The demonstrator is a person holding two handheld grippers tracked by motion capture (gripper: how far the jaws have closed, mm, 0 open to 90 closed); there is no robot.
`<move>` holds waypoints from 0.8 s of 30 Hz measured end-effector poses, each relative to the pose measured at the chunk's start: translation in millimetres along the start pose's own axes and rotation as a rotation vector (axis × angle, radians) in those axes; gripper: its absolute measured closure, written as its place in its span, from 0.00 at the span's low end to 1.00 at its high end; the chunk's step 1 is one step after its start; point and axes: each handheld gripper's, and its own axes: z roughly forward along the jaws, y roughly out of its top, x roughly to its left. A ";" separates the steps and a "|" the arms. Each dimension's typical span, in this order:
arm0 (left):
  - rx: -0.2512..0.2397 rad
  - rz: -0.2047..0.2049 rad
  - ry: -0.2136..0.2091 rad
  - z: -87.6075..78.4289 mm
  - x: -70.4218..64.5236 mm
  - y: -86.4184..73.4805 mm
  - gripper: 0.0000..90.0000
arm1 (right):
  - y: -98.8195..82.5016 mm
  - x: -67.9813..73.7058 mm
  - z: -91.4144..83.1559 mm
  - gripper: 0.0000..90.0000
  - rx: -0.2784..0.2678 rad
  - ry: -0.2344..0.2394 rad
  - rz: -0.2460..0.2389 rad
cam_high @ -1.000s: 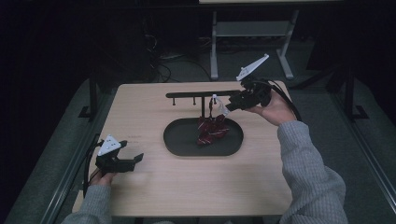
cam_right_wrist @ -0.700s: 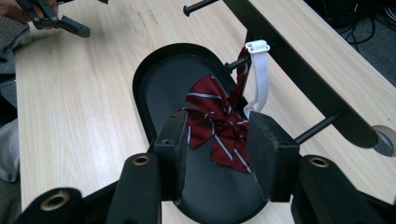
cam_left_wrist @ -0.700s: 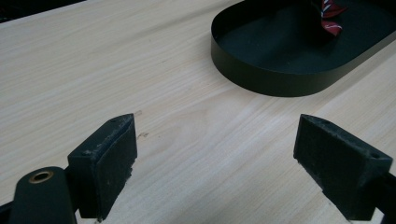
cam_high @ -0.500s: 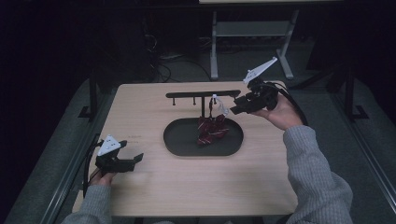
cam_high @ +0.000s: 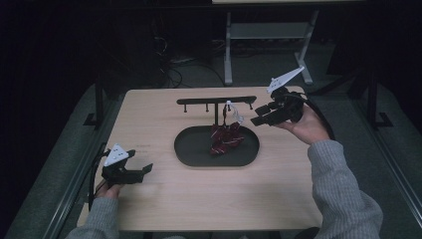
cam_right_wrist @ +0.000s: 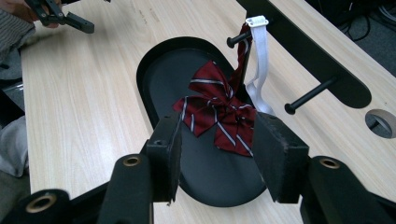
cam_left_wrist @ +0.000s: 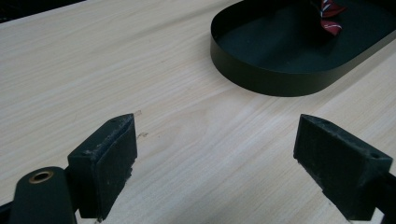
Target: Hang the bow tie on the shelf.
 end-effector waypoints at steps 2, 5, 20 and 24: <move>0.001 -0.001 0.000 0.1 0.0 0.0 0.14 | -2.4 1.0 -1.6 0.57 0.000 0.000 0.013; -0.001 -0.002 0.001 0.1 -0.2 0.0 0.14 | -6.8 1.4 -3.5 0.56 -0.005 0.001 0.014; 0.002 0.002 0.000 0.5 -1.1 0.1 0.14 | -24.2 6.3 -14.7 0.51 -0.031 -0.015 0.035; 0.007 0.009 0.000 0.0 -0.3 0.2 0.14 | -28.2 7.6 -15.9 0.50 -0.033 -0.016 0.040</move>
